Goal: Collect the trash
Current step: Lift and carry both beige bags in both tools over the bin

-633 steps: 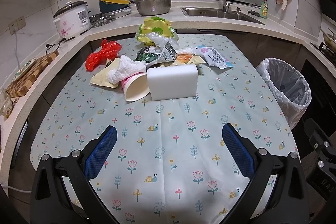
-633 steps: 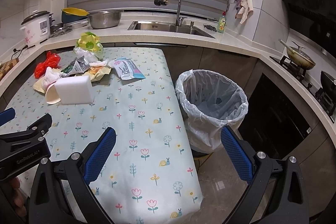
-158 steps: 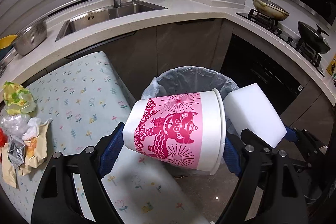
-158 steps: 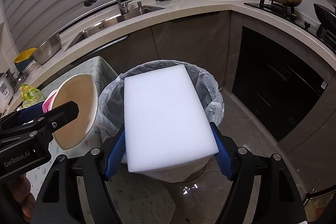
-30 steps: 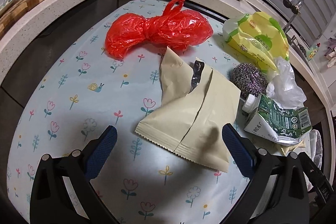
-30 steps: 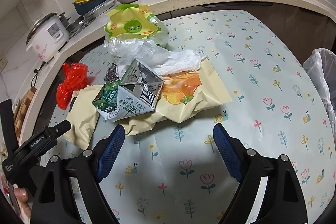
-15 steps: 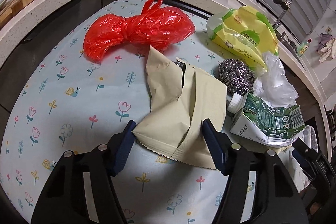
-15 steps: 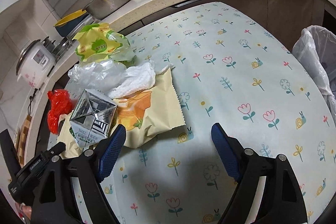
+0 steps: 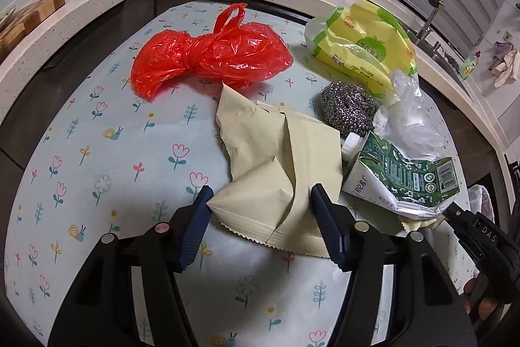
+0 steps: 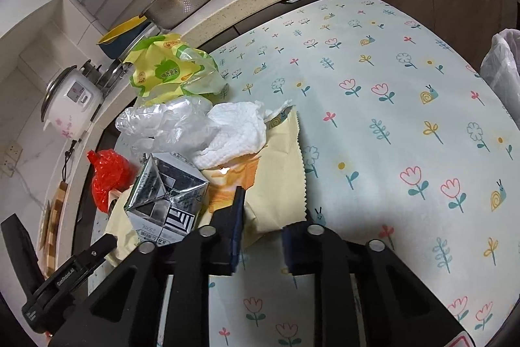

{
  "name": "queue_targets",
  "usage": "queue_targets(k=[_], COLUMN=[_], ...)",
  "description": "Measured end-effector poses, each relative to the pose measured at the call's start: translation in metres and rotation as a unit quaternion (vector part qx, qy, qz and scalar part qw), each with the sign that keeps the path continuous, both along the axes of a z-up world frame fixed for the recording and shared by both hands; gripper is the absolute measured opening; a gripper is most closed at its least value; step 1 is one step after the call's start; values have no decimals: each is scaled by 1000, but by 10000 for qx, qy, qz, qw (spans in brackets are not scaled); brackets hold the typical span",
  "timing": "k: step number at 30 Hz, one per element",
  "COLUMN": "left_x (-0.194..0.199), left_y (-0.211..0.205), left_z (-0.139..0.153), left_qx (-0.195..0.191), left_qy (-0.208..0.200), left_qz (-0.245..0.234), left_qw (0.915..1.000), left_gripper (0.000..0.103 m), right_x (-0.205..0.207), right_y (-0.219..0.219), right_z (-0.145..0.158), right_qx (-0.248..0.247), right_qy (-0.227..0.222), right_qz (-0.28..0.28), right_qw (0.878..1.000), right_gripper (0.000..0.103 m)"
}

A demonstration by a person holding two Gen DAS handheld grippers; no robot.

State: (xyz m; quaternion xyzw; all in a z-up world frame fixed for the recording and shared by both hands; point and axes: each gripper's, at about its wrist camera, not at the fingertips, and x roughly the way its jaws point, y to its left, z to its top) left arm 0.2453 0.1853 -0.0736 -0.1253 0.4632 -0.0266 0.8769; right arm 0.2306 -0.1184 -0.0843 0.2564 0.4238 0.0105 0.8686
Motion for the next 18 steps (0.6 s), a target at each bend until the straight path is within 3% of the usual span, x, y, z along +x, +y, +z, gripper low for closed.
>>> queue_targets(k=[8,18], left_x=[-29,-76], left_y=[-17,-42], left_z=[20,54], left_qx=[121,113], left_qy=[-165,-471], left_qz=[-103,-375], left_qw=[9997,9981], left_gripper=[58,58], right_x=[-45,-104], right_y=[-4,-26], right_z=[34,80], right_qx=[-365,-418], right_qy=[-366,-935], right_qz=[-146,-401], right_qw=[9986,9939], right_gripper=[16,15])
